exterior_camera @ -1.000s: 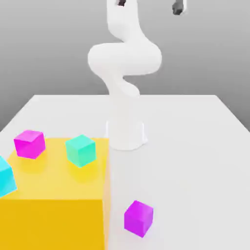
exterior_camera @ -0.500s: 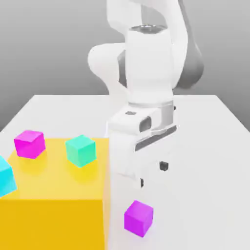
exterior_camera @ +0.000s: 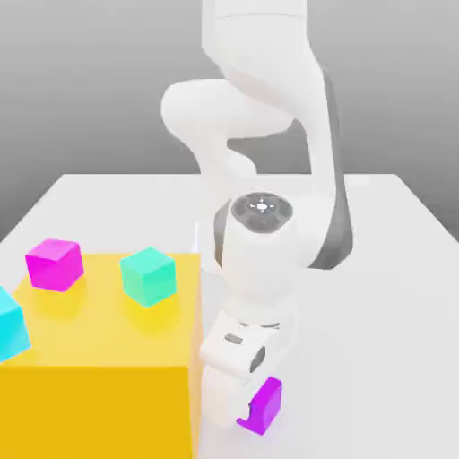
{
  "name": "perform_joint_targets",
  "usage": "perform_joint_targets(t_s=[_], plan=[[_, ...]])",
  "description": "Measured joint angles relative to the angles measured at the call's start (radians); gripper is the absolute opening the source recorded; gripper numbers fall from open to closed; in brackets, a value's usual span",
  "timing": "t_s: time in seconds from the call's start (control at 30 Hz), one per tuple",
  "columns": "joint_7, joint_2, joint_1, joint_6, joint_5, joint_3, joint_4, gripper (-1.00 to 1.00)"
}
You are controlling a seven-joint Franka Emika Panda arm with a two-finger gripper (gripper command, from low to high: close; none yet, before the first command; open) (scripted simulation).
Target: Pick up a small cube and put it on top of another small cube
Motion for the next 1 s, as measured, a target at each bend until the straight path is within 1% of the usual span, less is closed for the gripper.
perform_joint_targets(t_s=[0.07, 0.2, 0.27, 0.4, 0.67, 0.73, 0.87, 0.97, 1.0], plan=[[0.009, -0.036, 0.010, -0.029, -0.013, -0.013, -0.006, -1.00], [0.048, -0.170, 0.028, -0.137, -0.064, -0.043, -0.031, -1.00], [0.031, -0.238, 0.056, -0.210, -0.101, -0.020, -0.036, -1.00], [0.093, -0.354, 0.041, -0.380, -0.150, -0.036, 0.012, -1.00], [0.278, -0.575, -0.066, -0.726, -0.251, -0.064, 0.132, -1.00], [0.344, -0.595, -0.116, -0.766, -0.247, -0.097, 0.159, -1.00], [0.480, -0.600, -0.225, -0.796, -0.211, -0.181, 0.203, -1.00], [0.597, -0.651, -0.314, -0.892, -0.221, -0.229, 0.255, -1.00], [0.613, -0.651, -0.328, -0.886, -0.222, -0.238, 0.250, -1.00]])
